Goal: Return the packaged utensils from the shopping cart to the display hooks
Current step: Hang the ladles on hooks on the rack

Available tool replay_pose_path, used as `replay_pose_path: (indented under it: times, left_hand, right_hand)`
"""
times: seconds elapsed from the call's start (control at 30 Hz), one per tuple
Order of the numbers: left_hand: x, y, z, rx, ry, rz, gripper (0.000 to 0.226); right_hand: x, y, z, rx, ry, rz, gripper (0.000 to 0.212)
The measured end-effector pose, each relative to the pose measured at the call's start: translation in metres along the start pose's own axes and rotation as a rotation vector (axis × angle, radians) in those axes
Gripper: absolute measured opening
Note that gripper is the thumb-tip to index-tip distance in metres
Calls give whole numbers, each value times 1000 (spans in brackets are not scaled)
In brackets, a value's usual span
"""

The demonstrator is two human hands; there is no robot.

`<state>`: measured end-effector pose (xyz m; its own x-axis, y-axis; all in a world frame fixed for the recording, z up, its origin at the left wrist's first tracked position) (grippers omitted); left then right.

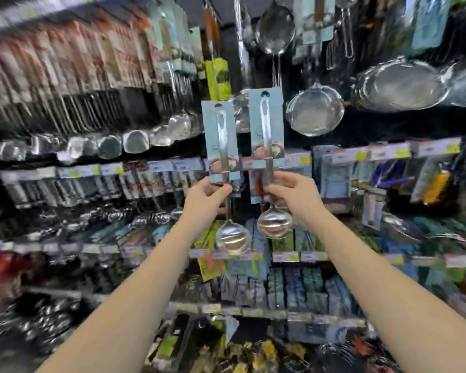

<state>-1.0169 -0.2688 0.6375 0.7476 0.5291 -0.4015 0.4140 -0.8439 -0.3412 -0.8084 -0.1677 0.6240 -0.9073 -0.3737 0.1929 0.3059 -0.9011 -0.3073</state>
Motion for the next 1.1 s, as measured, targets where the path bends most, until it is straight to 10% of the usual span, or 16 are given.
replay_pose_path:
  times: [0.43,0.67,0.8,1.1]
  left_hand:
    - [-152,-14,86,-103,-86,-215,5]
    - [-207,-61,117,-143,-145,-279,62]
    - [-232,-86,136,-141,-145,-297,17]
    - [-282,-127,181,-196,-149,-377,21]
  right_hand:
    - [183,-58,-57,35,-58,227,30]
    - [258,-104,-78,41,-116,317,24]
    - [302,-134,-95,51,-128,370,24]
    - [384,-177,-127,-2,-111,471,22]
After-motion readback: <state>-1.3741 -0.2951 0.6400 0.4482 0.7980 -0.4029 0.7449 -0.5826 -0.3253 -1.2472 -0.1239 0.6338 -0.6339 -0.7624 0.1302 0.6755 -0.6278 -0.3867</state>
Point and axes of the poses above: each hand's wrist, its own y-axis away from the middle knuckle, its own x-axis out of the palm, z = x × y, the point moved 10 cm from there along -y, towards the middle knuckle, and after that the axes turned 14 degrees about -y, right-handed, at the moved point
